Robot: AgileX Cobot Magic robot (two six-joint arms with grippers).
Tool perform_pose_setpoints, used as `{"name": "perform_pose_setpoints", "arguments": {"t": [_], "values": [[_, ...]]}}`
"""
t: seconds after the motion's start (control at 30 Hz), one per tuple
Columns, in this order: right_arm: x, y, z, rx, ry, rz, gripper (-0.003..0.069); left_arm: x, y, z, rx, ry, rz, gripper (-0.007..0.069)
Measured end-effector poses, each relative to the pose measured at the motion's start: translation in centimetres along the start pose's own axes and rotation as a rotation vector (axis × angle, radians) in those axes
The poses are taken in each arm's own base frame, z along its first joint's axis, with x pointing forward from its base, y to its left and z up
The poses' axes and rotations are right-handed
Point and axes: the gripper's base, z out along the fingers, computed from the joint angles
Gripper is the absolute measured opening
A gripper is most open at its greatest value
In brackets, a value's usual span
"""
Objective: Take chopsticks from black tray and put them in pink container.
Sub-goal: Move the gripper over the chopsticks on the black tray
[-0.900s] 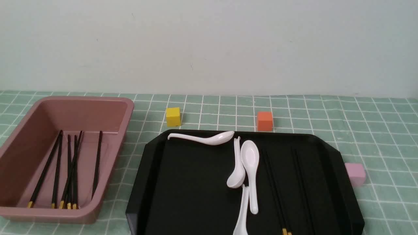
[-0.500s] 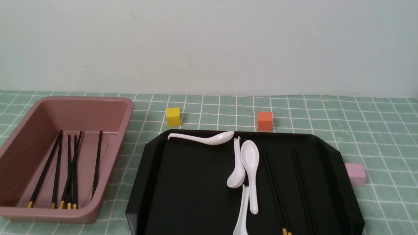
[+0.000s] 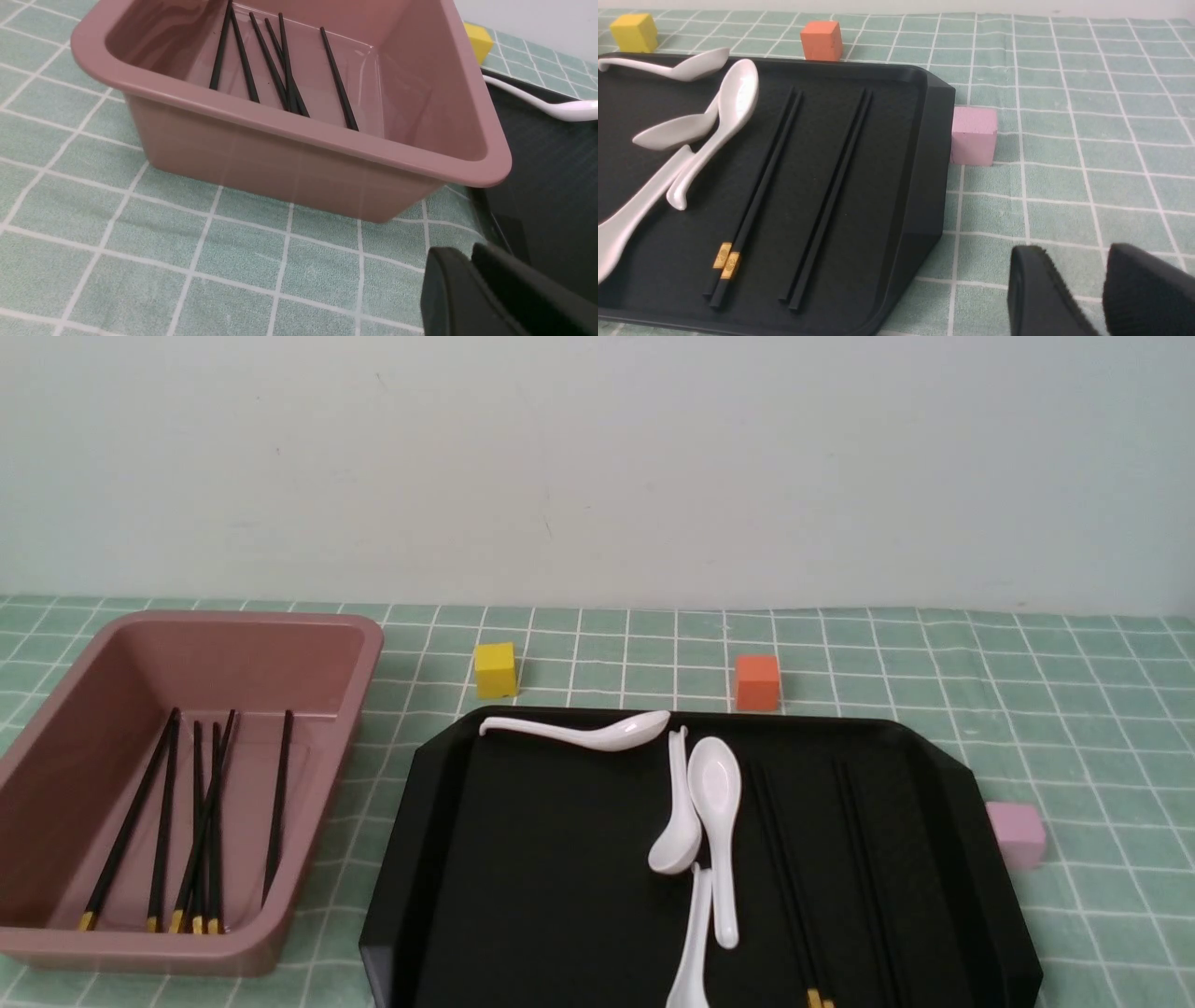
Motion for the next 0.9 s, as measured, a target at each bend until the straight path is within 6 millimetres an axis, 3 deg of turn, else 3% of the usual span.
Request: {"name": "perform_pose_setpoints", "arguments": {"t": [0.13,0.17,0.23,0.33,0.43,0.63,0.8,0.87,0.9], "values": [[-0.2,0.2,0.0,-0.023,-0.020,0.117,0.0240,0.0,0.0,0.0,0.000,0.000,0.000,0.0074],[-0.4,0.5,0.0,-0.069,-0.043,0.340,0.0240,0.0,0.0,0.0,0.000,0.000,0.000,0.0075],[-0.8,0.8,0.0,-0.111,-0.071,0.547,0.0240,0.0,0.0,0.0,0.000,0.000,0.000,0.0076],[-1.2,1.0,-0.1,-0.161,-0.101,0.777,0.0240,0.0,0.0,0.0,0.000,0.000,0.000,0.0078],[-1.5,1.0,-0.1,-0.182,-0.119,0.873,0.0240,0.0,0.0,0.0,0.000,0.000,0.000,0.0078],[-2.2,1.1,-0.4,-0.203,-0.145,0.900,0.0202,0.0,0.0,0.0,0.000,0.000,0.000,0.0085],[-7.9,1.4,-2.3,-0.207,-0.257,0.656,0.0024,0.0,0.0,0.0,0.000,0.000,0.000,0.0092],[-8.9,1.6,-2.0,-0.194,-0.202,0.591,-0.0003,0.0,0.0,0.0,0.000,0.000,0.000,0.0093],[-9.7,2.0,-0.9,-0.175,-0.058,0.526,-0.0008,0.0,0.0,0.0,0.000,0.000,0.000,0.0092]]}}
